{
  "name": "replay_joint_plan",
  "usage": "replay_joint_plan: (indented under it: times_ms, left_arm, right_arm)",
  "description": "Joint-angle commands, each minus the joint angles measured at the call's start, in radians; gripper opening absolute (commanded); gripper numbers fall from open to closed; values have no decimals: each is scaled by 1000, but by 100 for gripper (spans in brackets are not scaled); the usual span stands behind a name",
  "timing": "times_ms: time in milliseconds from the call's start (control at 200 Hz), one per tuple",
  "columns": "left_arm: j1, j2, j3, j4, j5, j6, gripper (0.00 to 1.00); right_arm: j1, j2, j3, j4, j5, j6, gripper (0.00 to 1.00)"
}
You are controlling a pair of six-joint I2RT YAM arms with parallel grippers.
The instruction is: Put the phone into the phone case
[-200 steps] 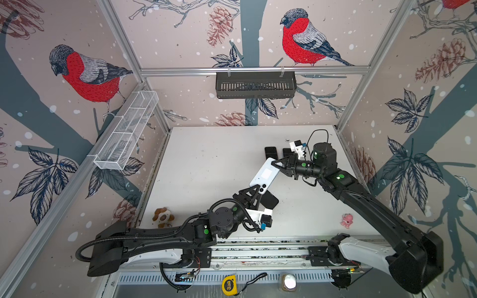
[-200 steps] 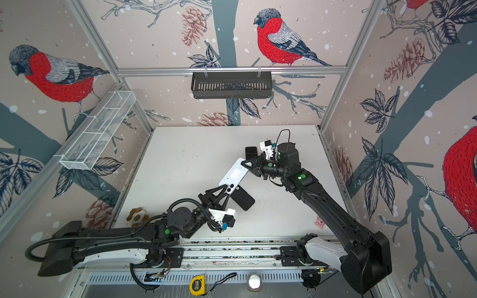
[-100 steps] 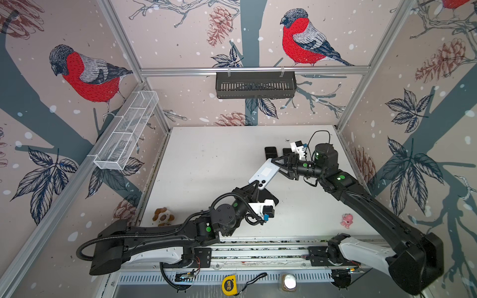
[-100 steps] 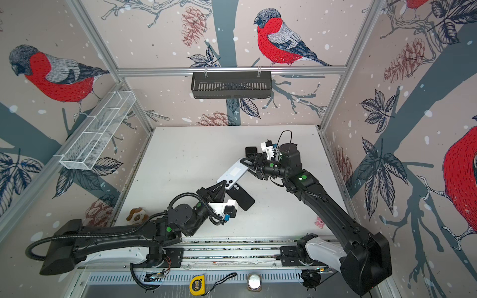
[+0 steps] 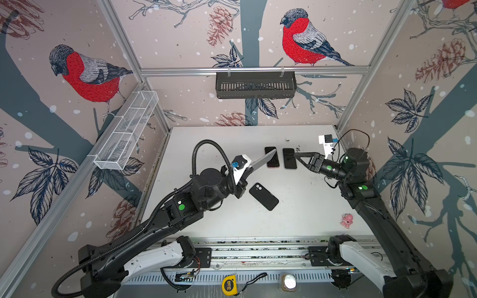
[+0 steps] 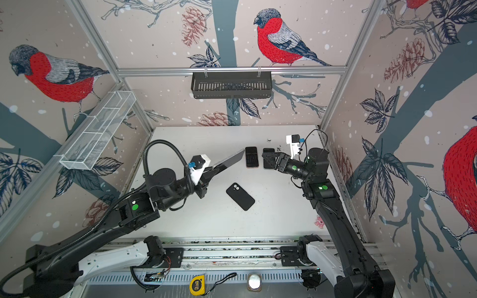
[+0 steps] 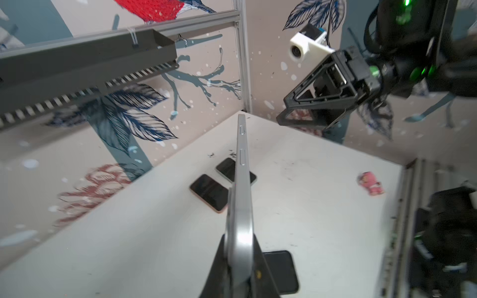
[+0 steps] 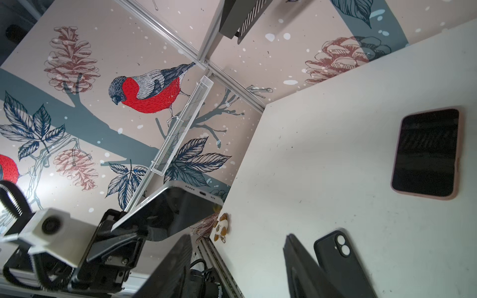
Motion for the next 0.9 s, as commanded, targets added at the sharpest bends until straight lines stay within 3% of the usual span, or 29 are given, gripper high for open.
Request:
replay_joint_plan:
  times_ms: [0,125,220,390,530,640,736,896]
  left_arm:
    - [145,-14,15,35,404,-378,0]
    - [326,18,-19,157,717,-617,0]
    - [377,28,-72,285,838,-749,0]
    - [427,14,-195,638,934,-1031,0]
    - [449,16,-253,779,954,-1146,0]
    - [460,29,-304,946,967,-1274,0]
    - [466,43,-336,1046,971,-1348,0]
    - [466,64,-353,1082,985,-1369,0]
  right_arm:
    - [18,-26,-58,258,-40,-3,57]
    - [50,-1,-116,439,-128,21,55]
    - [66,23,-160,638,-194,121,55]
    - [96,56,-169,788,-230,208,55]
    - [113,90,-151,810,-238,240,54]
    - [116,126,-156,941,-247,358,54]
    - [122,169,-150,1037,-263,449,51]
    - [147,235,-148,1309,-270,666,50]
